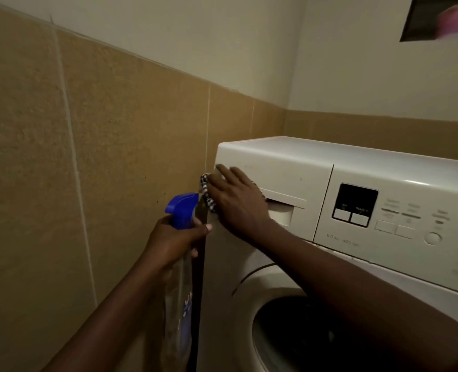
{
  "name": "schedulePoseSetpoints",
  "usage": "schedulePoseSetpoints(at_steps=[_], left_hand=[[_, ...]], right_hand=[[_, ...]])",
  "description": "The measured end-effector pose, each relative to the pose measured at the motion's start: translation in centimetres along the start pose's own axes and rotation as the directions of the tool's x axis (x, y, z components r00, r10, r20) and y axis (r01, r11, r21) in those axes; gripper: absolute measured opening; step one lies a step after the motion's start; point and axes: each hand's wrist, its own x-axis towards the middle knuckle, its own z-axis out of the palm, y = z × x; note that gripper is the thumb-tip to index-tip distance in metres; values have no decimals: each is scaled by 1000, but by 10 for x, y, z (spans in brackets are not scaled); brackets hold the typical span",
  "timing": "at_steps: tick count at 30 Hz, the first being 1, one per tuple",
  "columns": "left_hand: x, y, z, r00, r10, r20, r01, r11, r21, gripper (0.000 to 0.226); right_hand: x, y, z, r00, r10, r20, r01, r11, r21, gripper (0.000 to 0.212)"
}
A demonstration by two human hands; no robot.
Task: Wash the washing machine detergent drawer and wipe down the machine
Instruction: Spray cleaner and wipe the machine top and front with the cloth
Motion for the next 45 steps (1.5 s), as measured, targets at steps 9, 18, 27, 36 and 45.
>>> schedulePoseSetpoints(at_steps=[9, 18, 27, 36, 45], left_hand=[[-2, 4, -13, 999, 29, 36, -29, 1000, -7, 29], [-2, 17, 8, 993, 34, 111, -32, 999, -21, 28], [-6, 3, 23, 991, -34, 126, 34, 999, -5, 34], [1, 6, 31, 982, -6, 191, -4, 999, 54, 36], [-16, 23, 85, 932, 90, 351, -125, 989, 79, 38]], right_hand=[[-8, 29, -27, 997, -60, -57, 59, 998, -20, 27], [9, 50, -59, 935, 244, -257, -235, 970, 65, 27], [-56, 16, -33, 999, 53, 3, -53, 998, 21, 34], [-70, 45, -99, 850, 432, -302, -361, 895, 263, 34], [-82, 99, -105, 830, 437, -347, -444, 894, 64, 31]])
